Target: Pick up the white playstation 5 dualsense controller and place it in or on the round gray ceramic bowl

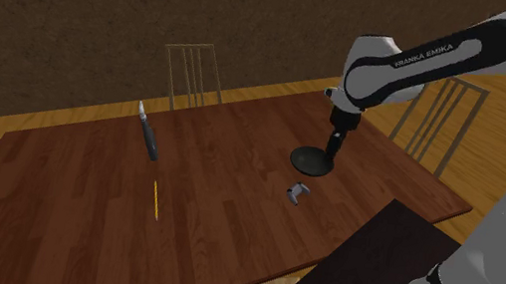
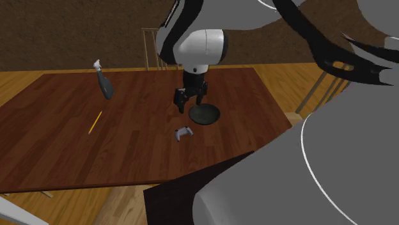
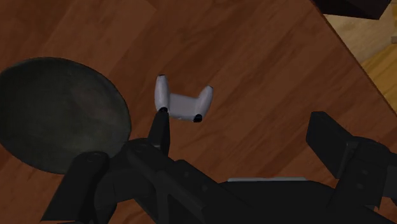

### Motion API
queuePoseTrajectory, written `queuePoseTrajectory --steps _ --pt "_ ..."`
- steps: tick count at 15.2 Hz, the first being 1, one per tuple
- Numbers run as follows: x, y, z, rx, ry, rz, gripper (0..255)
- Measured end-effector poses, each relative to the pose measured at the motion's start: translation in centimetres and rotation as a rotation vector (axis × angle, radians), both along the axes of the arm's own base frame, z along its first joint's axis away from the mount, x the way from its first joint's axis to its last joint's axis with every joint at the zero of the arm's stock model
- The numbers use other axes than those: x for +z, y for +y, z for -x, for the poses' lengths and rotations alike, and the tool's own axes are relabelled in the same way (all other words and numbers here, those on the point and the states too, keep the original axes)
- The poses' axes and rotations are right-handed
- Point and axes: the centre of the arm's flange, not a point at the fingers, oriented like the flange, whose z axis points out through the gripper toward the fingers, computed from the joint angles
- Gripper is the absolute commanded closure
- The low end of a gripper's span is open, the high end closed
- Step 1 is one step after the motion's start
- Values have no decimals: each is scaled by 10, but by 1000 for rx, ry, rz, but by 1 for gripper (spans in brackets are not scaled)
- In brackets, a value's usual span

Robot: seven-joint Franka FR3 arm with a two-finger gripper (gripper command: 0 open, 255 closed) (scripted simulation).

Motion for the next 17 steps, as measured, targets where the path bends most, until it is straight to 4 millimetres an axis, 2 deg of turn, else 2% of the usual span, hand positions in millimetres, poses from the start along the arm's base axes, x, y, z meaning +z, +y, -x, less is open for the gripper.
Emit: queuePoseTrajectory --steps 7,12,17 --pt "-91 -3 -38 150 10 -58 0" --pt "-151 3 -68 258 17 -99 0" --pt "-184 9 -71 287 19 -110 0"
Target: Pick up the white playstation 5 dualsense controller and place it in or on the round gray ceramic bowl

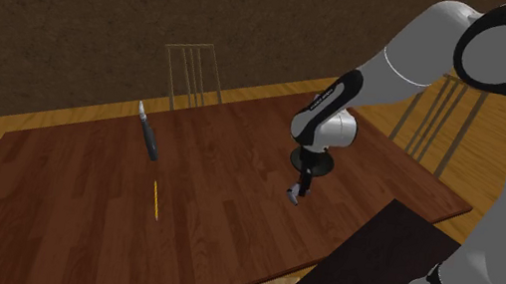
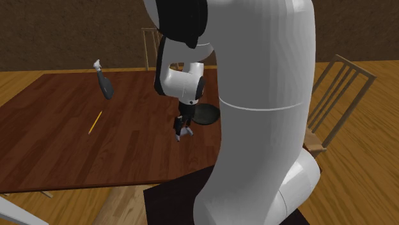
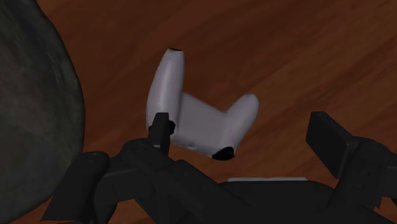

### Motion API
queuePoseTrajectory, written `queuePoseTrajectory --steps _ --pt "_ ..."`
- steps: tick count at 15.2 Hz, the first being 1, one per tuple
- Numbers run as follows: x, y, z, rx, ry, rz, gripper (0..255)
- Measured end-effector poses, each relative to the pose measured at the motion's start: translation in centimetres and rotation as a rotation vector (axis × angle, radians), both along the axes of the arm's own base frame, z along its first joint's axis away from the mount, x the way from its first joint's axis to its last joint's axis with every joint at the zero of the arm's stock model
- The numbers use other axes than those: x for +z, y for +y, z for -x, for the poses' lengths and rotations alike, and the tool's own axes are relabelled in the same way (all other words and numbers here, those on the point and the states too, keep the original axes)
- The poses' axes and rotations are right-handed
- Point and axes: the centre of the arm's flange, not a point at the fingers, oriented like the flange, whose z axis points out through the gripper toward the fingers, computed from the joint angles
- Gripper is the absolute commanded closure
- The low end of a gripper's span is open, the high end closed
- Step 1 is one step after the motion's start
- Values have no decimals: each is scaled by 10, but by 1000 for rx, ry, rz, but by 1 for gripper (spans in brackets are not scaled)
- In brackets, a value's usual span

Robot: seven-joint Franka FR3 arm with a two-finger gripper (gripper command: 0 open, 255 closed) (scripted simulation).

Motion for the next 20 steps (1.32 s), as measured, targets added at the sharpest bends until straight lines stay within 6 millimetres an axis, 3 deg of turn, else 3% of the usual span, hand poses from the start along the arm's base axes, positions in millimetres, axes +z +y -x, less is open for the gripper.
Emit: queuePoseTrajectory --steps 6,10,11,20 --pt "-17 0 -6 -12 -56 23 0" --pt "-15 1 -5 -10 -40 16 0" --pt "-15 3 -4 -9 -27 10 255" --pt "-11 -11 -25 -28 -101 47 255"
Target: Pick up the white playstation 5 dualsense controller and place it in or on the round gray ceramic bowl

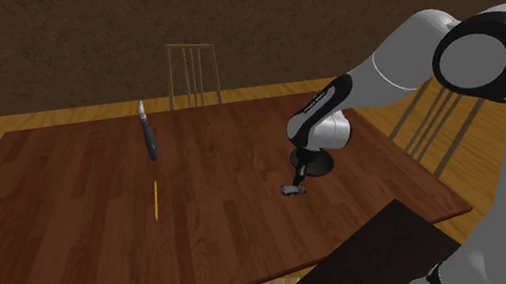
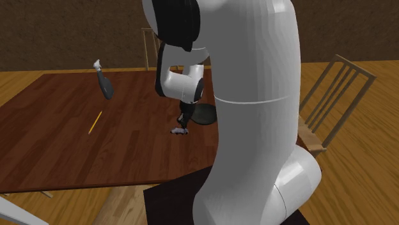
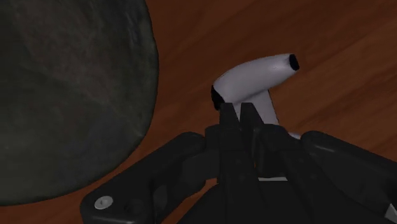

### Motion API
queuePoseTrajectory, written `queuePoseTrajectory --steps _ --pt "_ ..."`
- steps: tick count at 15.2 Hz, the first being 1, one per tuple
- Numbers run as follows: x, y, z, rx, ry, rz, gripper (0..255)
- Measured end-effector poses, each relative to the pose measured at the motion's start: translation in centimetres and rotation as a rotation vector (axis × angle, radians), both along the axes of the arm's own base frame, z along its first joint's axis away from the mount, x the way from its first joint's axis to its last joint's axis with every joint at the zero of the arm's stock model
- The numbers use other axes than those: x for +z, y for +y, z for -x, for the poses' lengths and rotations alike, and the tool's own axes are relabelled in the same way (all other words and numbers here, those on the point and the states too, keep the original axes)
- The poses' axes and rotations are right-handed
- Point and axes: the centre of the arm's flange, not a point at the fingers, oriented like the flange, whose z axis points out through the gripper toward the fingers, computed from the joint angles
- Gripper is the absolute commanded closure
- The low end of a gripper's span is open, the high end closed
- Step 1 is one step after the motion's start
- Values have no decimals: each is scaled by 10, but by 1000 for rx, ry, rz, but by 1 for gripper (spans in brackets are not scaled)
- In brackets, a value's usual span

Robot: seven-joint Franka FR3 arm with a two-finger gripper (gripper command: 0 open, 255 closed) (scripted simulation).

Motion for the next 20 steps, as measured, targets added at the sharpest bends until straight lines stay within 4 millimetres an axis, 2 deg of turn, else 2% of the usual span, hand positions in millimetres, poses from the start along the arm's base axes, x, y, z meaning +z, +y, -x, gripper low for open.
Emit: queuePoseTrajectory --steps 3,4,5,6,10,11,14,18,20 --pt "6 5 14 5 9 -5 255" --pt "7 5 14 5 9 -6 0" --pt "6 5 14 5 9 -5 0" --pt "7 16 19 22 -11 25 0" --pt "13 85 51 136 -233 278 0" --pt "12 94 56 151 -263 294 0" --pt "2 102 55 163 -293 307 0" --pt "-19 101 50 164 -297 309 0" --pt "-22 101 50 164 -297 309 0"
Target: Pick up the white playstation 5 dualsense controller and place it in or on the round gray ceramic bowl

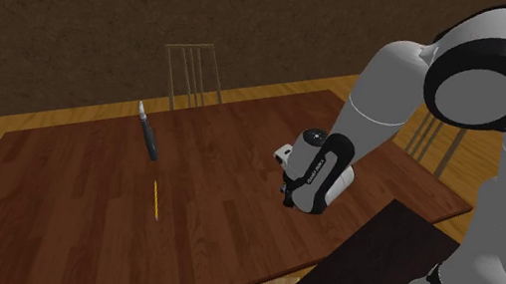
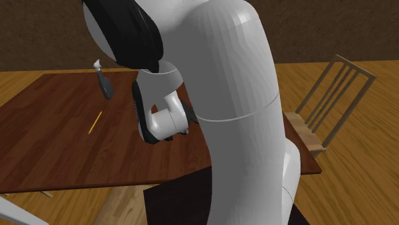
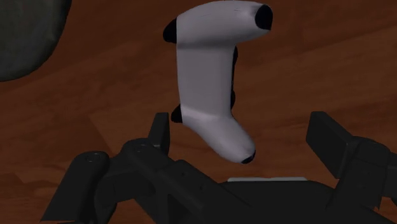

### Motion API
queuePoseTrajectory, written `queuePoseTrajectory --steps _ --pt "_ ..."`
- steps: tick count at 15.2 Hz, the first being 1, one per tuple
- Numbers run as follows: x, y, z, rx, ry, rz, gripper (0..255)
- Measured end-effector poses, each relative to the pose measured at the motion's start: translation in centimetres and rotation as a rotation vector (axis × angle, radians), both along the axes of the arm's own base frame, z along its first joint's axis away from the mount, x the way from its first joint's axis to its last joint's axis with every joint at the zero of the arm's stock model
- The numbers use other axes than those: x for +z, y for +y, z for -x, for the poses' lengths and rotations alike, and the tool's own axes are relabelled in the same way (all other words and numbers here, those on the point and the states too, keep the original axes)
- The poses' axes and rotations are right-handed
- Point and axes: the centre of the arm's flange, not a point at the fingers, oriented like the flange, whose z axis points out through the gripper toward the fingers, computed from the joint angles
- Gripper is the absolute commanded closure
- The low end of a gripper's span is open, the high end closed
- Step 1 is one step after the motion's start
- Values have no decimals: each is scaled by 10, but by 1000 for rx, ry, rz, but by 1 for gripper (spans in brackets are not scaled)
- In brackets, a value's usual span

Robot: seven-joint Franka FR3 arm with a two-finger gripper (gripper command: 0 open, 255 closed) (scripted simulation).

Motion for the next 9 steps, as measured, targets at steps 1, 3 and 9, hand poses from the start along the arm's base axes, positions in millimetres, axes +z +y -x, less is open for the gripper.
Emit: queuePoseTrajectory --steps 1,3,9 --pt "0 0 0 0 0 0 0" --pt "-1 0 0 0 0 0 0" --pt "7 1 -9 3 -45 -7 255"
